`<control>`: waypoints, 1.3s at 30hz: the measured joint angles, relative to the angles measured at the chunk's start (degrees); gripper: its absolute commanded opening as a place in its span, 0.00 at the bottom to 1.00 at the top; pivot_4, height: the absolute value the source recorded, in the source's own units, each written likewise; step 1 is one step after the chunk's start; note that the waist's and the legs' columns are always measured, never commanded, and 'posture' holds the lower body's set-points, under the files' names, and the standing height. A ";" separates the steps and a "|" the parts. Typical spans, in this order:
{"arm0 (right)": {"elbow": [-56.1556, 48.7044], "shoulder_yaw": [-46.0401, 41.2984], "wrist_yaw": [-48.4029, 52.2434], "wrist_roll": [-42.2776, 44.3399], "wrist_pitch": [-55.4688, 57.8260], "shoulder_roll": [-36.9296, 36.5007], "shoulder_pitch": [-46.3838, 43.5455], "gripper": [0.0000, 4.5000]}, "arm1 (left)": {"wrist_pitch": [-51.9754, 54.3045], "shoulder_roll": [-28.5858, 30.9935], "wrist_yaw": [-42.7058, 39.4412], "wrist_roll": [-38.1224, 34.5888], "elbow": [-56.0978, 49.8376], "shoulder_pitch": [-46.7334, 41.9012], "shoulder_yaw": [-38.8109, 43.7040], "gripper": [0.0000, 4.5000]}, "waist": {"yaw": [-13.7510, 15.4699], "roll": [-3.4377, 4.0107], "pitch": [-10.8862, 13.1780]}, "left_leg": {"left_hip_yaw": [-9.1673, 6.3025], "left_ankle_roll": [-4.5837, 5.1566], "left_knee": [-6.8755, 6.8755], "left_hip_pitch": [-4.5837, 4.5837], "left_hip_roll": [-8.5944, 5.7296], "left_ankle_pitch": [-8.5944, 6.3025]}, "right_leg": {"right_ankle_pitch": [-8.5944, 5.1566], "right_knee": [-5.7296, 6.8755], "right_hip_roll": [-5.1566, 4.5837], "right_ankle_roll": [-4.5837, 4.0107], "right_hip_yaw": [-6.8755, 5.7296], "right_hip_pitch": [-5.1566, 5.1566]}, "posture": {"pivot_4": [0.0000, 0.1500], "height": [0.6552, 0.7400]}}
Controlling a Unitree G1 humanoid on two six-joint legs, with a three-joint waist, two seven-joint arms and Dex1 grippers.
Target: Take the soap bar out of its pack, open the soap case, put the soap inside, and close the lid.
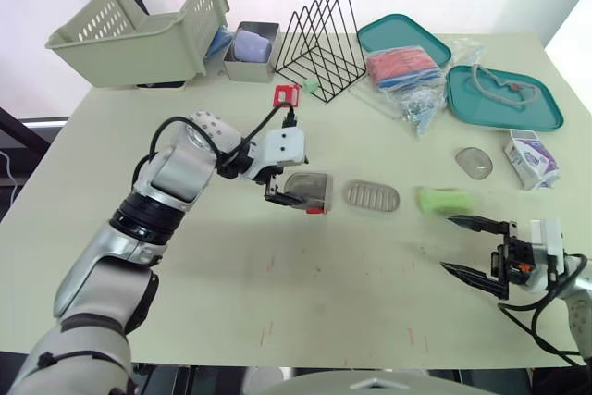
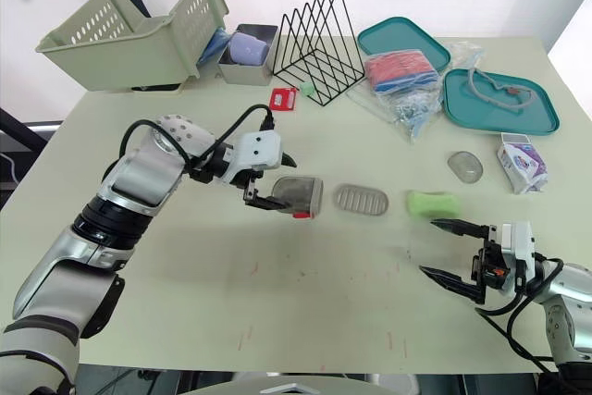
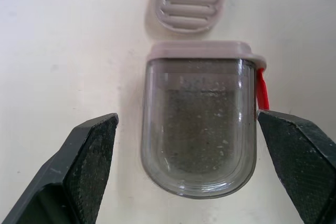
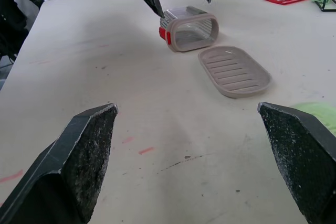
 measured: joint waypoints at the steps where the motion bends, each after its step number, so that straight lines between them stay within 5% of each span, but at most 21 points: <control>1: -0.04 0.05 -0.03 0.00 0.31 -0.58 -0.73 1.00 | 0.58 -0.50 -0.15 -3.27 -0.84 0.87 3.30 1.00 | -0.10 0.00 0.00 | 0.02 0.00 0.00 0.00 0.00 0.00 | 0.00 0.00 -0.01 0.00 0.01 -0.01 | 1.00 1.00; 4: -0.14 0.09 -0.07 0.00 1.30 -2.00 -3.02 1.00 | 1.98 -1.01 0.49 -9.03 -4.46 3.79 9.28 1.00 | -0.25 0.03 -0.01 | 0.02 0.00 0.00 0.03 0.01 0.00 | 0.00 0.00 -0.01 0.00 0.02 -0.01 | 1.00 1.00; 10: 1.46 1.11 -1.42 -3.31 5.00 -9.11 -12.94 1.00 | 4.75 -3.98 8.72 -19.08 -19.84 25.57 20.34 1.00 | -1.16 0.04 -0.03 | -0.01 0.00 0.00 0.04 0.03 0.00 | 0.00 0.02 -0.07 0.00 -0.01 0.01 | 1.00 1.00; 19: 7.50 14.59 -2.36 -17.27 10.00 -14.63 -28.37 1.00 | -4.04 -5.72 15.76 -19.93 -25.74 49.63 26.26 1.00 | -0.96 0.03 -0.03 | 0.08 0.00 -0.01 0.05 0.01 -0.01 | 0.00 -0.02 -0.12 0.00 0.02 -0.01 | 1.00 1.00; 39: 17.48 25.67 0.43 -31.02 9.71 -15.77 -39.03 1.00 | -20.91 -5.48 10.18 -19.83 -23.69 61.37 23.04 1.00 | -1.29 0.02 -0.02 | 0.07 0.00 -0.08 0.07 0.02 -0.01 | 0.00 -0.04 -0.10 -0.02 -0.01 -0.02 | 1.00 1.00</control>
